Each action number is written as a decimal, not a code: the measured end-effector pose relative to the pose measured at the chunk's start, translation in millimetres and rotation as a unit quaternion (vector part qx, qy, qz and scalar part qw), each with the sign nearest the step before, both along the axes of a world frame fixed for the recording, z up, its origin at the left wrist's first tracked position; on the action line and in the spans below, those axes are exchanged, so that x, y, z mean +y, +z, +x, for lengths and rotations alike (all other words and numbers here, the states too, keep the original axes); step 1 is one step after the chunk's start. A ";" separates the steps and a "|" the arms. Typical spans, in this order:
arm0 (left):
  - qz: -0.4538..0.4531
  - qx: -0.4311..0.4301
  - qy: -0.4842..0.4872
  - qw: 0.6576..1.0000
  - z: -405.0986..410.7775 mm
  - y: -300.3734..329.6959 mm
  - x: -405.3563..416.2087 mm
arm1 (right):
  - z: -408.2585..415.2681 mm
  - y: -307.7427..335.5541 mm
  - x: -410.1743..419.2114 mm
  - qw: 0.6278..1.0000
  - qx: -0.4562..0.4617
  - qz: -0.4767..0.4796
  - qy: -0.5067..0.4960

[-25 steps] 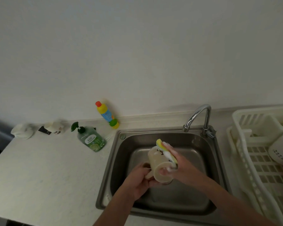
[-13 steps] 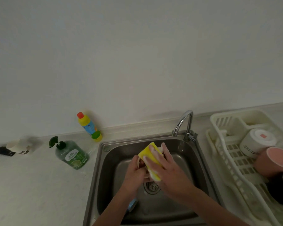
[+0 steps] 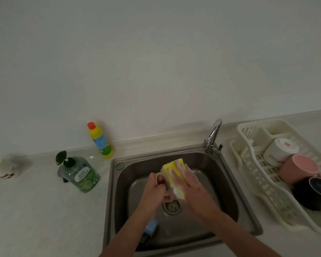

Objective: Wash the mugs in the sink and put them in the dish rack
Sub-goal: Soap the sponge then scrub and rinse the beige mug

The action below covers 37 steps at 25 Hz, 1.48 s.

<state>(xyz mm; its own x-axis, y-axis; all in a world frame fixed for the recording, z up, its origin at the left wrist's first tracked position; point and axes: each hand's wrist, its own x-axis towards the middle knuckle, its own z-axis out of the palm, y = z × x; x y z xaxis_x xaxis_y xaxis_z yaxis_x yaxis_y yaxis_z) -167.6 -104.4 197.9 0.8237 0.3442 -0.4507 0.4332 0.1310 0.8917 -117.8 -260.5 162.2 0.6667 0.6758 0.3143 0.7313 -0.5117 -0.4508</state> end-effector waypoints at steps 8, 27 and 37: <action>0.022 0.000 -0.038 0.999 -7.1 -4.3 9.1 | -15.0 -10.2 10.8 0.999 0.023 -0.022 0.019; 0.008 0.010 0.072 0.997 -4.9 -12.7 1.3 | 2.4 -14.5 1.0 0.991 0.091 -0.005 0.099; -0.018 0.010 0.101 0.995 -9.6 -29.0 -15.7 | -1.1 -16.1 -3.8 0.990 0.087 -0.065 0.089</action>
